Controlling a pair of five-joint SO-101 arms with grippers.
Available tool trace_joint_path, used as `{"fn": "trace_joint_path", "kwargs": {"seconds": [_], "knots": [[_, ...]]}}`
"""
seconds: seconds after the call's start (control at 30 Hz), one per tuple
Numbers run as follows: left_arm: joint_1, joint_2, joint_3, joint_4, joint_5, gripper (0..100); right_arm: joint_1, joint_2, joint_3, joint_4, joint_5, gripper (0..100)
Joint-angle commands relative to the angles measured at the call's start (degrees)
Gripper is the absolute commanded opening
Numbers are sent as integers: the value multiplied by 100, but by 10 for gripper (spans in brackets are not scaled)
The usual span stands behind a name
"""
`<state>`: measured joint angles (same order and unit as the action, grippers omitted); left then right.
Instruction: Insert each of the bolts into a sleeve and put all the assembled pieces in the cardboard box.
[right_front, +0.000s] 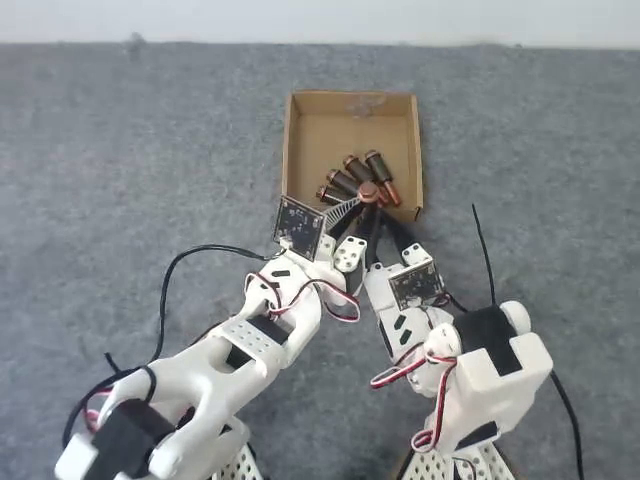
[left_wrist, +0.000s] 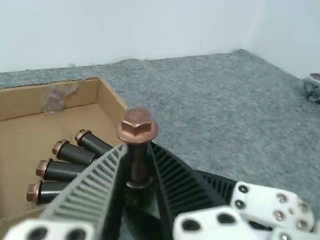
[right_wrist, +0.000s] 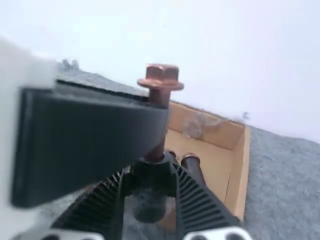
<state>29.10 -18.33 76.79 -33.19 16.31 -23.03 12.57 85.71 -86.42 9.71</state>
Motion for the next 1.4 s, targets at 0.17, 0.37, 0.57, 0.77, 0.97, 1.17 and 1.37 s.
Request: {"fn": "trace_joint_path", "kwargs": {"seconds": [0.17, 0.37, 0.57, 0.77, 0.97, 1.17, 1.37], "knots": [[0, -308, -75, 0, 26, 10, 119, -330, -26, -136, 88, 6], [-431, 510, -488, -9, 35, 11, 127, -330, -44, -127, 97, 6], [-132, 1556, -848, -158, 18, 12, 268, -330, -88, -145, 97, 6], [97, 1213, -426, -501, 18, 12, 330, -330, -132, -127, 97, 6], [105, 1037, -321, -492, 26, 12, 330, -330, -132, -145, 97, 6], [105, 1037, -321, -484, 26, 40, 338, -330, -132, -154, 97, 6], [114, 985, -347, 167, 44, 185, 338, -330, -132, -154, 97, 6]]}}
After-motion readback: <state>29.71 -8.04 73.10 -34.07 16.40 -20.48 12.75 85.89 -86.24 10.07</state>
